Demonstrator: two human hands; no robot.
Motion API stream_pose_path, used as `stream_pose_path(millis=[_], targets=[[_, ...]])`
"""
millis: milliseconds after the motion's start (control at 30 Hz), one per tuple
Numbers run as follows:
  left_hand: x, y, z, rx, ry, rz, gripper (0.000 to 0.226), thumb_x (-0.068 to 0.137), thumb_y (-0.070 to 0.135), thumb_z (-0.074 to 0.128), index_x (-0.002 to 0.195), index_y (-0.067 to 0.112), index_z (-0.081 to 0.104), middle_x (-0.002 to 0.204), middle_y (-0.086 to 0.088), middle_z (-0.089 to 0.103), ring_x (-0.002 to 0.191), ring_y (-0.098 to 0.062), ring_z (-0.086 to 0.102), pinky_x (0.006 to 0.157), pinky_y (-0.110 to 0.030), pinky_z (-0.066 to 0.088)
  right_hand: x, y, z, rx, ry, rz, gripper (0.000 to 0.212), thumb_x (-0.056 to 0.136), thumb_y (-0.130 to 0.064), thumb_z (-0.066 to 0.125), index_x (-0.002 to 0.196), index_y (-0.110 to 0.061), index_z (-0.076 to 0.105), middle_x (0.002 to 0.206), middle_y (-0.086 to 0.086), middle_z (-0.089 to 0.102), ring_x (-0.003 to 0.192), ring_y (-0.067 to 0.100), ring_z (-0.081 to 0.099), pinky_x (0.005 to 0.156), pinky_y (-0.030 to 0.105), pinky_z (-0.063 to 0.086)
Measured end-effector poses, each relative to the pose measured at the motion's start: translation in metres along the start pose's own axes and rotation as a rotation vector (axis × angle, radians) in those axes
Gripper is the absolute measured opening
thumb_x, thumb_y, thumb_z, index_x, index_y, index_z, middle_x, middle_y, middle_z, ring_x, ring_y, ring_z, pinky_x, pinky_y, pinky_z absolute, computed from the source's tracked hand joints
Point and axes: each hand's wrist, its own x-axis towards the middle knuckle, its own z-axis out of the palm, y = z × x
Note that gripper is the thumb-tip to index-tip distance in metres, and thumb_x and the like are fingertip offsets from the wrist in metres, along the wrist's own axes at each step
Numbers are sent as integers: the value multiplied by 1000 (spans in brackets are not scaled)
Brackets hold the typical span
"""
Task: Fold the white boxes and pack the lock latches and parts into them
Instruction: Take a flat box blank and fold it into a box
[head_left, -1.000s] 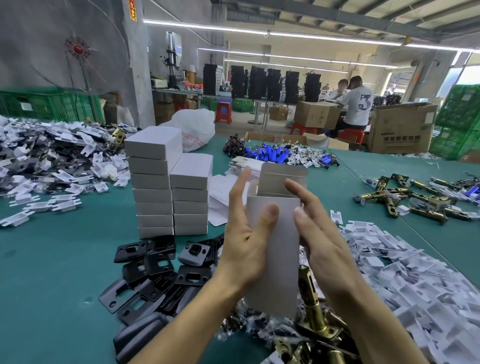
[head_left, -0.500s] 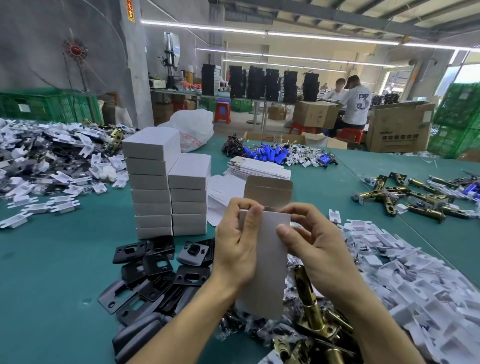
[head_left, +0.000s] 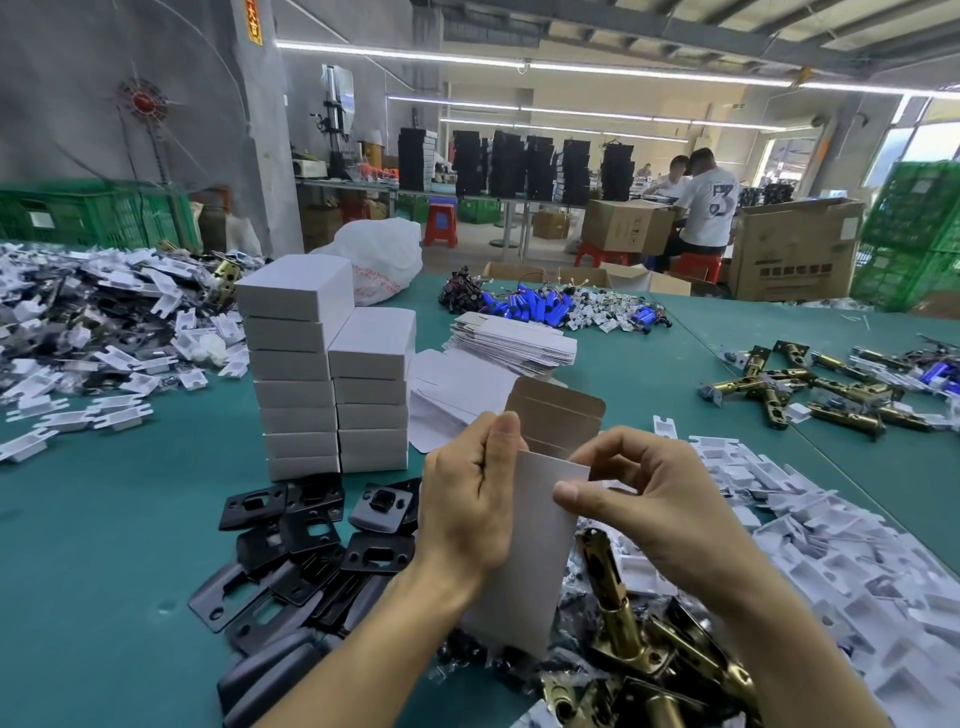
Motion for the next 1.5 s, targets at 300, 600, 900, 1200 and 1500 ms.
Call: stream_pose_path(millis=[300, 600, 900, 1200, 1500], targets=[[0, -1, -1, 17, 17, -4, 57, 99, 56, 32, 74, 12, 58, 62, -6, 58, 53, -27, 54, 47, -50, 42, 2, -8, 12, 55, 119, -193, 49, 80, -9, 75, 116, -37, 58, 94, 1, 73, 78, 16, 72, 72, 22, 55], [-1, -1, -1, 28, 52, 108, 47, 103, 55, 32, 87, 18, 57, 68, -3, 60, 56, -16, 54, 49, -44, 41, 0, -11, 17, 38, 53, -117, 56, 79, -71, 60, 94, -19, 73, 87, 16, 67, 80, 27, 66, 71, 41, 61], [-1, -1, 0, -49, 92, 65, 29, 101, 52, 32, 98, 26, 44, 79, 8, 64, 57, -10, 55, 48, -30, 40, 0, -13, 8, 108, 23, 18, 19, 77, -25, 71, 95, -25, 78, 92, 10, 76, 84, 24, 72, 76, 42, 61], [-10, 14, 1, 390, -392, -73, 90, 58, 92, 49, 131, 48, 20, 125, 18, 49, 104, -13, 59, 81, -37, 50, 4, 0, 3, 72, 253, 20, 18, 87, -7, 71, 92, -23, 76, 85, 2, 75, 76, 10, 70, 60, 21, 53], [-12, 15, 5, 433, -275, -10, 90, 63, 62, 70, 136, 45, 21, 121, 17, 54, 93, -15, 59, 71, -33, 47, 3, -5, 2, 24, 222, 67, 30, 90, 0, 63, 98, -25, 76, 98, -3, 74, 87, 22, 72, 76, 37, 60]])
